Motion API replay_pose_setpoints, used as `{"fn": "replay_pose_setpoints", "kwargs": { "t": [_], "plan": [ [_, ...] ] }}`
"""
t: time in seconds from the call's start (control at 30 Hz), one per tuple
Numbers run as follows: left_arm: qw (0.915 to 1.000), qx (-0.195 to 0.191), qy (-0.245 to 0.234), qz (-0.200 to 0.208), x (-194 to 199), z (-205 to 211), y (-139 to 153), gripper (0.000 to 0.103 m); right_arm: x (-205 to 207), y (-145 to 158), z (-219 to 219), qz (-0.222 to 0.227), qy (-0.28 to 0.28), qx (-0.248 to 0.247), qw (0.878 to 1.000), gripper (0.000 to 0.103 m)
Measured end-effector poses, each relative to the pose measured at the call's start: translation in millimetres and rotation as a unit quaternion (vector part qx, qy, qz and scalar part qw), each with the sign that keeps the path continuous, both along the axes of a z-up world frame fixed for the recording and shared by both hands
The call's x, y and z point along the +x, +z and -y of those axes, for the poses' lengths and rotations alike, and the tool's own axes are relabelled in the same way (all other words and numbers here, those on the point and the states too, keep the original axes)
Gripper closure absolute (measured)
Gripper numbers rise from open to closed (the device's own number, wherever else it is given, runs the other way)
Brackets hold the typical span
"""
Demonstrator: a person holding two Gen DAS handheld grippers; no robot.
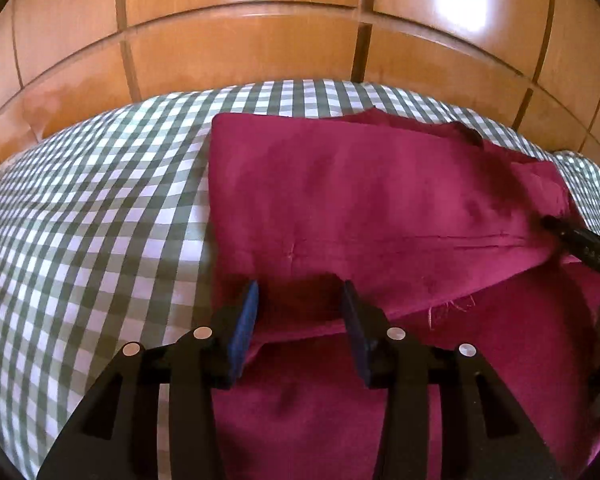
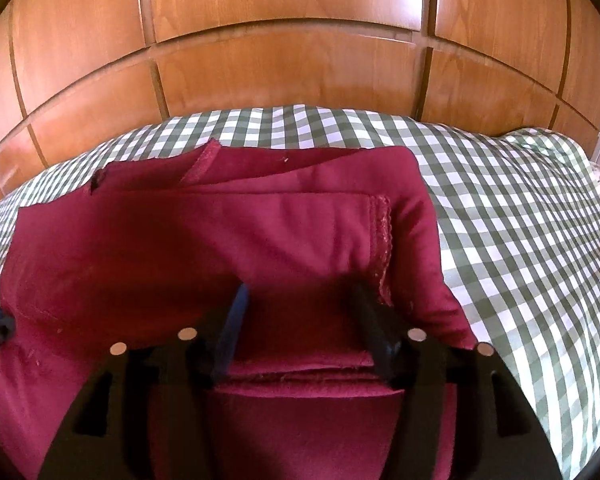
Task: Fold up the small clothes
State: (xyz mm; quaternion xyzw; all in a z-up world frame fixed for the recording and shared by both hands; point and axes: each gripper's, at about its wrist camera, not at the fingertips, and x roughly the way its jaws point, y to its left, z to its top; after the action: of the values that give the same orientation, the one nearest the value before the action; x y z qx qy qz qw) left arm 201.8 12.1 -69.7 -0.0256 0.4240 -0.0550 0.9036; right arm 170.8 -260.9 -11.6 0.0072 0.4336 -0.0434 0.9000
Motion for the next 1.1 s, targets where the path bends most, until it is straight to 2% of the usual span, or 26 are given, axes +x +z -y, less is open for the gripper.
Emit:
{"fn": "replay_pose_setpoints", "kwargs": {
  "t": [0.07,0.1,0.23,0.27,0.4,0.6,0.83,1.1],
  "plan": [
    [0.9999,0.008,0.011,0.004,-3,1,4,0.061,-4,3,-2,-0.002,0.003,-0.001,1.000,0.026],
    [0.9998,0.007,0.014,0.008,-7,0,6,0.060,-8,5,-4,-0.001,0.006,0.001,1.000,0.024],
    [0.9995,0.006,0.019,0.024,-26,-3,11,0.046,-26,12,-9,0.007,0.009,0.001,1.000,0.013],
    [0.9994,0.003,0.019,0.027,-31,-4,12,0.046,-30,13,-8,0.006,0.008,0.006,1.000,0.012],
    [0.9992,0.001,0.020,0.036,-49,-3,14,0.046,-47,13,-5,-0.007,-0.001,0.036,0.999,0.012],
    [0.9990,0.001,0.009,0.044,-76,-3,16,0.046,-76,9,-5,-0.030,0.000,0.049,0.998,0.011],
    [0.9994,-0.004,0.003,0.035,-104,-9,12,0.046,-112,13,-4,-0.045,0.005,0.059,0.997,0.011],
    [0.9997,-0.005,0.006,0.025,-133,-23,4,0.046,-148,23,14,-0.046,-0.018,0.081,0.995,0.011]
  ]
}}
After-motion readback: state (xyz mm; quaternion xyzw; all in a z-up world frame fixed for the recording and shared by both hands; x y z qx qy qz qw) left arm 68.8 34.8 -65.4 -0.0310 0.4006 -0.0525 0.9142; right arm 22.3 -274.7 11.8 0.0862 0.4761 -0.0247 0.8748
